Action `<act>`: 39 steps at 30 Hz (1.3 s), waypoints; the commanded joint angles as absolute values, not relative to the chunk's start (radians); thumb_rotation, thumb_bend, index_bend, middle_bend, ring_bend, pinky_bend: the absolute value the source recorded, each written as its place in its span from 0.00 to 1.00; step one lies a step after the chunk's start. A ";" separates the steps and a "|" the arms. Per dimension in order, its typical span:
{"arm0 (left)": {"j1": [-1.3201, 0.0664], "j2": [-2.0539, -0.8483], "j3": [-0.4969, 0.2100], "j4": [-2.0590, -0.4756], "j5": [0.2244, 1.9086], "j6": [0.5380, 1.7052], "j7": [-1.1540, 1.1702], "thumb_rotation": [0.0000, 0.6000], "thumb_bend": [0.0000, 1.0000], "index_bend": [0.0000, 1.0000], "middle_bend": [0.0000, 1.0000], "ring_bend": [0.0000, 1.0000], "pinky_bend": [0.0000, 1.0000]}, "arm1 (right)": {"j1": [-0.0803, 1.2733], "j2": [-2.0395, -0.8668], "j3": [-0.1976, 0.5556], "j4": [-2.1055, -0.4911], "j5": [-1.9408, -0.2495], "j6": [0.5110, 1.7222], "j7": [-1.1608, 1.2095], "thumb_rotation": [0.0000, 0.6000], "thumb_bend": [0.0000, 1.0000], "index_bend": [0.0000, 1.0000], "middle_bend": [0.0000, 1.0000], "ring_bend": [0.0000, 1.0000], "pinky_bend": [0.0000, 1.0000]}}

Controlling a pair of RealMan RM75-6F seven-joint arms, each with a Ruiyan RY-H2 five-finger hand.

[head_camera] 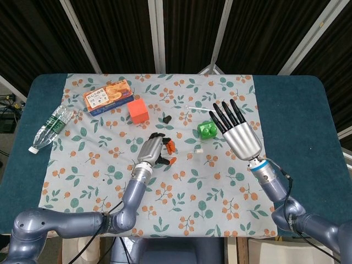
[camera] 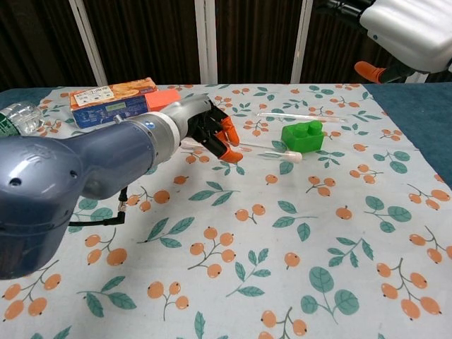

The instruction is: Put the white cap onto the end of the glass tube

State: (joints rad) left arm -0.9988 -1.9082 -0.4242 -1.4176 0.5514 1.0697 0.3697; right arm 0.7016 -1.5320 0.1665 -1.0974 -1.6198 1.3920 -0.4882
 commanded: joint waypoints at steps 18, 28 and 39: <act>-0.910 -1.826 -0.287 -1.428 0.658 0.991 0.364 1.00 0.58 0.52 0.47 0.14 0.00 | 0.667 -1.511 0.177 -1.149 -1.583 1.397 -0.501 1.00 0.44 0.09 0.02 0.00 0.00; -0.868 -1.767 -0.275 -1.475 0.670 0.981 0.339 1.00 0.26 0.29 0.34 0.10 0.00 | 0.654 -1.508 0.178 -1.182 -1.573 1.394 -0.527 1.00 0.44 0.09 0.02 0.00 0.00; -0.841 -1.689 -0.300 -1.543 0.683 1.036 0.344 1.00 0.26 0.26 0.26 0.07 0.00 | 0.596 -1.485 0.172 -1.239 -1.542 1.425 -0.516 1.00 0.44 0.08 0.02 0.00 0.00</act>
State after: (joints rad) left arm -0.8484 -1.7042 -0.2950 -1.5313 0.6700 1.0239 0.3477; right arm 0.6050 -1.4909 0.1715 -1.2303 -1.5483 1.4166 -0.5245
